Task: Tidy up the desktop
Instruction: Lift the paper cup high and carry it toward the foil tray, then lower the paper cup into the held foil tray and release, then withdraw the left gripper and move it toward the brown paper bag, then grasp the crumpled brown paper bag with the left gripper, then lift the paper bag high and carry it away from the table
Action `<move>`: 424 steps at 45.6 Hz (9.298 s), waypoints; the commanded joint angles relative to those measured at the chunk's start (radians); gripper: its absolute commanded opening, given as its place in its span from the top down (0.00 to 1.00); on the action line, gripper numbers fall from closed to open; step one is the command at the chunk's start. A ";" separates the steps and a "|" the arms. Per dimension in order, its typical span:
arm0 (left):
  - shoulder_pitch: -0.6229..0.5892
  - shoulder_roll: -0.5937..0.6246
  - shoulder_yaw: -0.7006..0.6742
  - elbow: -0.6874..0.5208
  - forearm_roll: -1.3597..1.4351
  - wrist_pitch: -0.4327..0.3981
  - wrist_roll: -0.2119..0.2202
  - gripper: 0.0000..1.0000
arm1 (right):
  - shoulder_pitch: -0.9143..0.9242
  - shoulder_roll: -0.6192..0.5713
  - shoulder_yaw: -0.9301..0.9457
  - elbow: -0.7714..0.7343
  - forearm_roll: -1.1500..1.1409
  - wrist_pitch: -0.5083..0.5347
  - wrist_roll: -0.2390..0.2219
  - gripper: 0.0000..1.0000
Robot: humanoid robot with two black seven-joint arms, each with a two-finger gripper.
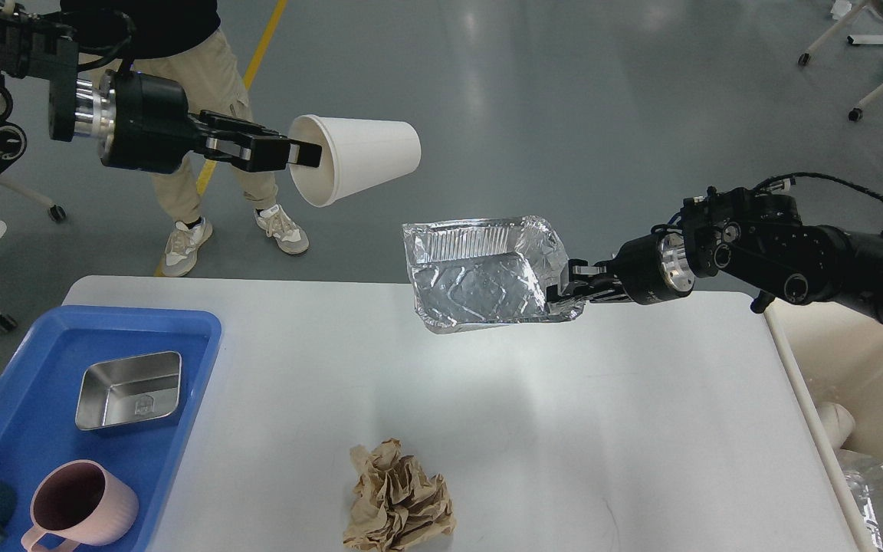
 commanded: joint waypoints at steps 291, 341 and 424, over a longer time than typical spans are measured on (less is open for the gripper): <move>0.333 -0.339 0.311 -0.265 0.290 -0.107 0.546 0.03 | 0.056 -0.109 0.009 0.168 0.000 -0.045 -0.041 1.00; 0.512 -0.318 0.317 -0.184 0.462 0.093 0.388 0.82 | 0.054 -0.116 0.012 0.185 0.000 -0.051 -0.041 1.00; 0.757 0.371 -0.441 -0.459 -0.170 0.120 0.195 1.00 | 0.039 -0.113 -0.008 0.182 -0.002 -0.062 -0.043 1.00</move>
